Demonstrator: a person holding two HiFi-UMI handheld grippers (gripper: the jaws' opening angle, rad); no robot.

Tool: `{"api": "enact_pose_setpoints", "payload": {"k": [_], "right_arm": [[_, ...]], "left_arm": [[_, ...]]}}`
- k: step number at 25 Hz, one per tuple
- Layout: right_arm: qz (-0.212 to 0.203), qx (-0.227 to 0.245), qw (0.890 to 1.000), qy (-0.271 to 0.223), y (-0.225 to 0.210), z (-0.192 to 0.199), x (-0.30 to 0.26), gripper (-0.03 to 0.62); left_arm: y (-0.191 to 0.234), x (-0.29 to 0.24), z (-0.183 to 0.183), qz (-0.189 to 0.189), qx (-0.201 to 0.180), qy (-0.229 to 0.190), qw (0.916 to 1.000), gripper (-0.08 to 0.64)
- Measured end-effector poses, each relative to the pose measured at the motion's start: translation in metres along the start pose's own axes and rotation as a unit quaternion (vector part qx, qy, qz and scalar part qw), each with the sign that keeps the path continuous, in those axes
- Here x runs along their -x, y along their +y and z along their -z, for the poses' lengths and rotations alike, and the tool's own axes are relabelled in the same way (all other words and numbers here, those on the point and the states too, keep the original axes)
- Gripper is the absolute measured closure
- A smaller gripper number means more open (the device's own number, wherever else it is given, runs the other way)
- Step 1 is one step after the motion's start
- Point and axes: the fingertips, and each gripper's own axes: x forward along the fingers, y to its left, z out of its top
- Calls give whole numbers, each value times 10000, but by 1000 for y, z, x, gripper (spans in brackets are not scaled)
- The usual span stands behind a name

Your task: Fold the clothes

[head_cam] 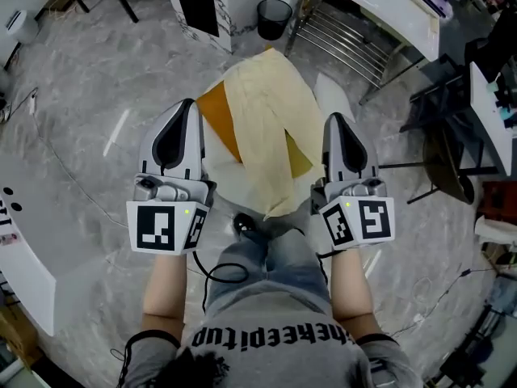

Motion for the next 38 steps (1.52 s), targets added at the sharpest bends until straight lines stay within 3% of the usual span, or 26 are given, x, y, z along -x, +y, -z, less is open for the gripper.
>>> {"api": "enact_pose_setpoints", "payload": {"k": [13, 22, 30, 38], "right_arm": [[-27, -285, 9977, 615, -49, 80, -44, 592], [-204, -333, 9976, 576, -96, 127, -97, 592], [-310, -496, 9959, 690, -127, 226, -120, 592], [9, -582, 9965, 595, -171, 339, -143, 592]], "left_arm": [[-15, -58, 75, 111, 114, 628, 9979, 557], [-19, -108, 139, 150, 43, 613, 9980, 557], [-29, -135, 236, 301, 76, 553, 9980, 557], [-26, -138, 354, 394, 73, 490, 9980, 557]]}}
